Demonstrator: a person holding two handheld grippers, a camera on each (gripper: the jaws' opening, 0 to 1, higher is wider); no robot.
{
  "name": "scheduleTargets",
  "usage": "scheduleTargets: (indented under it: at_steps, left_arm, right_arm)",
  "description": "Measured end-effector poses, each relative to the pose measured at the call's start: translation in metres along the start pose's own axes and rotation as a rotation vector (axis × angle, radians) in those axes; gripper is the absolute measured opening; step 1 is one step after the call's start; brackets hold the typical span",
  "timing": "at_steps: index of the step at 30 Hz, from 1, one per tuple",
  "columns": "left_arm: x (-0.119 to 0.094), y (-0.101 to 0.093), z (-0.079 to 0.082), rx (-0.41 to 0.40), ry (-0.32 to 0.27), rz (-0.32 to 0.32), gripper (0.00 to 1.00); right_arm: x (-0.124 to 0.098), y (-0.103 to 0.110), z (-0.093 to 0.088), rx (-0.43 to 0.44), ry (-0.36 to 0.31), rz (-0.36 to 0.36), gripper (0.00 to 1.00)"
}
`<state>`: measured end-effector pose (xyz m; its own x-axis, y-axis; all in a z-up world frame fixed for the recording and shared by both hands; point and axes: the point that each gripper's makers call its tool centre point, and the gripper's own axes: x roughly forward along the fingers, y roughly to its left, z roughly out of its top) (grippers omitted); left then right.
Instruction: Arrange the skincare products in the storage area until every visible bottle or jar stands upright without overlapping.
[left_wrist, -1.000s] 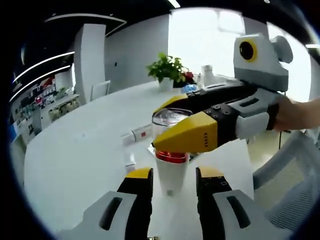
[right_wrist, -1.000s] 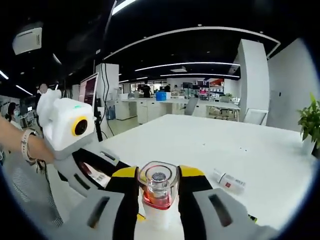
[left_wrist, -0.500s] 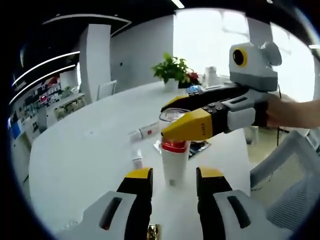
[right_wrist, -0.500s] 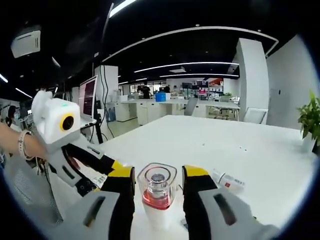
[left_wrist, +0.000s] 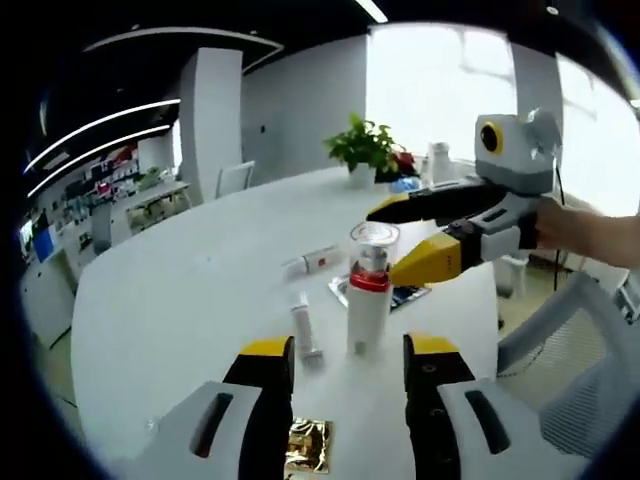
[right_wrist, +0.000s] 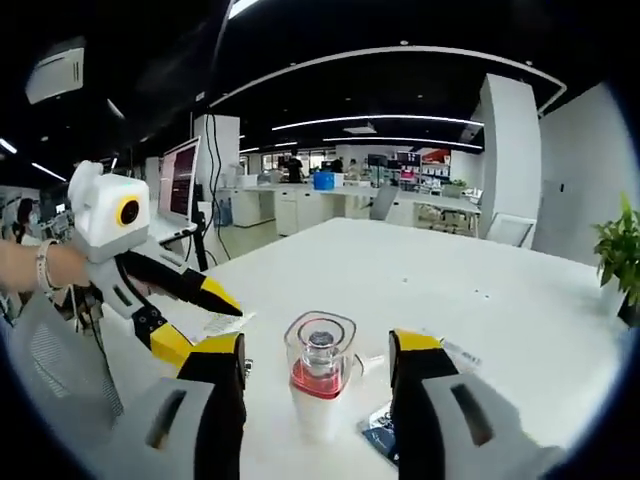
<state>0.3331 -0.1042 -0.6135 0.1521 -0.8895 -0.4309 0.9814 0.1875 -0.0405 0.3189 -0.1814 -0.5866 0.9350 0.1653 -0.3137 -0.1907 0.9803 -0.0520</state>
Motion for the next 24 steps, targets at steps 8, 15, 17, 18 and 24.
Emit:
scheduleTargets:
  at_steps: [8, 15, 17, 18, 24]
  left_arm:
    - [-0.019, 0.008, -0.001, -0.011, -0.014, 0.042, 0.53]
    - [-0.039, 0.018, -0.004, -0.055, -0.033, 0.092, 0.66]
    - [-0.044, 0.02, -0.004, -0.054, -0.037, 0.109, 0.7]
    - [-0.046, 0.021, -0.004, -0.057, -0.04, 0.116, 0.71]
    - [-0.061, 0.026, -0.008, -0.069, -0.04, 0.154, 0.82]
  right_arm:
    - [-0.003, 0.008, -0.002, -0.021, 0.039, 0.016, 0.76]
    - [-0.009, 0.016, -0.001, -0.039, 0.061, 0.027, 0.86]
    - [-0.009, 0.016, -0.001, -0.039, 0.067, 0.025, 0.88]
    - [-0.01, 0.017, -0.002, -0.041, 0.072, 0.024, 0.89]
    - [-0.018, 0.025, 0.0, -0.063, 0.102, 0.029, 0.98]
